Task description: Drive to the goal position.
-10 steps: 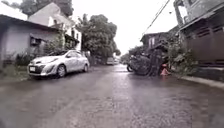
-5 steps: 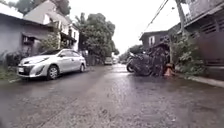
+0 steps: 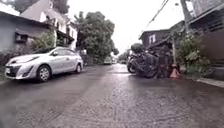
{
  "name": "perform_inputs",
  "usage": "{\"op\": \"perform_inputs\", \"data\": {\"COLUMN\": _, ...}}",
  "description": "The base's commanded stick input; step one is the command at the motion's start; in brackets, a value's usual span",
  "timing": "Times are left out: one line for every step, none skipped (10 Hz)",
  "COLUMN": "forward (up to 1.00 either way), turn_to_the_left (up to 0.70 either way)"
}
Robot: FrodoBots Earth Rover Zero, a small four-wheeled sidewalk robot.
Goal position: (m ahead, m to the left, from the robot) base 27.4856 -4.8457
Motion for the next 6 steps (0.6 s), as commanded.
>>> {"op": "perform_inputs", "data": {"forward": 1.0, "turn_to_the_left": 0.0}}
{"op": "perform_inputs", "data": {"forward": 1.0, "turn_to_the_left": 0.0}}
{"op": "perform_inputs", "data": {"forward": 1.0, "turn_to_the_left": 0.0}}
{"op": "perform_inputs", "data": {"forward": 1.0, "turn_to_the_left": 0.0}}
{"op": "perform_inputs", "data": {"forward": 1.0, "turn_to_the_left": 0.0}}
{"op": "perform_inputs", "data": {"forward": 1.0, "turn_to_the_left": 0.0}}
